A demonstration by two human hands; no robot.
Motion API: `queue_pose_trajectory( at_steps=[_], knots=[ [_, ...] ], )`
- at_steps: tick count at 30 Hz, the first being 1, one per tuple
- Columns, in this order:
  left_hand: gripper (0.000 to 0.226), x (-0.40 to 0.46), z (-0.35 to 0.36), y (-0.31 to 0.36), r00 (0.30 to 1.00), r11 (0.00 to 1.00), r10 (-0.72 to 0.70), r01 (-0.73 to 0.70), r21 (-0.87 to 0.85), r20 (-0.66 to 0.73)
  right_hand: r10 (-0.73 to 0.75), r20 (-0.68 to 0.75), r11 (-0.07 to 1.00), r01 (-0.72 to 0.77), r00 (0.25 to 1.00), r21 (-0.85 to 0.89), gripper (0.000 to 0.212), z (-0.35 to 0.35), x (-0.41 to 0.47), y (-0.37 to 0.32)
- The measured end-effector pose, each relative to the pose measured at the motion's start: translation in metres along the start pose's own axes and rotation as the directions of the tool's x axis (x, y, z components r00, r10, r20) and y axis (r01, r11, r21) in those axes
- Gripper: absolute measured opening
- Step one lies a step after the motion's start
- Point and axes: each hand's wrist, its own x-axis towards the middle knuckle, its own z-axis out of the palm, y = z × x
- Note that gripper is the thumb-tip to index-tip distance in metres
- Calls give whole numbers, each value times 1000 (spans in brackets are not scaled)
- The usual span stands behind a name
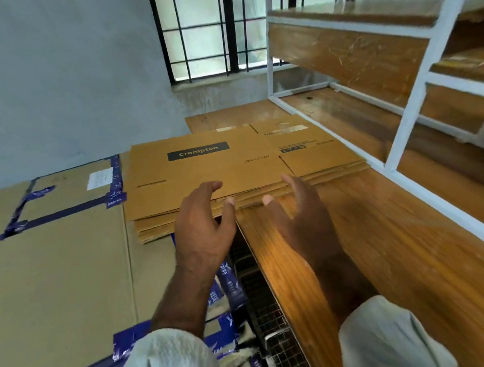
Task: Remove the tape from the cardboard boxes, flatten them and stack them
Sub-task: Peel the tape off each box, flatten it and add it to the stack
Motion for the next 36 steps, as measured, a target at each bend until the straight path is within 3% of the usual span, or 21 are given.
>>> queue_pose_trajectory(
  at_steps=[5, 8, 14, 21, 26, 36],
  knots=[
    [50, -94, -45, 32, 1000, 997, 5, -7, -71, -30, -84, 5, 992, 84, 996, -98, 73, -46, -102, -18],
    [45, -154, -55, 54, 999, 989, -36, 32, -144, -24, -101, 40, 982, 106, 994, -157, 77, -76, -167, -16],
    [54, -244, -61, 107, 993, 985, -33, 51, -166, 111, 14, 58, 970, 0, 998, -241, 78, -143, -260, -2],
    [55, -310, -61, 155, 989, 997, 46, -38, -60, 144, -17, 50, 975, 28, 999, -221, 85, -194, -328, 12],
    [63, -369, -76, 189, 985, 988, 71, -92, 124, 158, -75, 79, 962, 92, 994, -257, 85, -218, -379, 23],
    [62, -541, -98, 235, 995, 984, -43, 26, 176, 95, -122, 266, 948, 191, 956, -255, 86, -276, -514, 50]
  ],
)
